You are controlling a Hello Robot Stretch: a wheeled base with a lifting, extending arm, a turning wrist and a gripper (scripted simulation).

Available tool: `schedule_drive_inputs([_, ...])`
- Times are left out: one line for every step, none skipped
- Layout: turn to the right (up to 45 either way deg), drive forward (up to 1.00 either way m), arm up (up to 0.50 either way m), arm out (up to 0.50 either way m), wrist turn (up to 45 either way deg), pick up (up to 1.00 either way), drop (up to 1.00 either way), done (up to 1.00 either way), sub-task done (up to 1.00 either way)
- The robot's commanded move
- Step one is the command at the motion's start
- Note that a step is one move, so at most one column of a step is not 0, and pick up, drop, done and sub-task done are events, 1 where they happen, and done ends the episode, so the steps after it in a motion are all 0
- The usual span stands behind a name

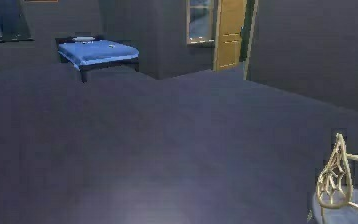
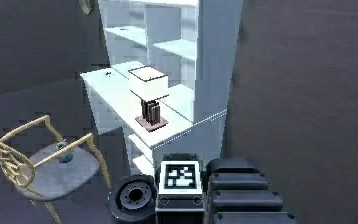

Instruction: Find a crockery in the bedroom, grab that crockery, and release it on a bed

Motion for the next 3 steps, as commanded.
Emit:
schedule_drive_inputs([-21.0, 0.00, 0.00, 0.00, 0.0, 0.00, 0.00, 0.00, 0.00])
schedule_drive_inputs([0.0, 0.10, 0.00, 0.00, 0.0, 0.00, 0.00, 0.00, 0.00])
schedule_drive_inputs([-12.0, 0.00, 0.00, 0.00, 0.0, 0.00, 0.00, 0.00, 0.00])
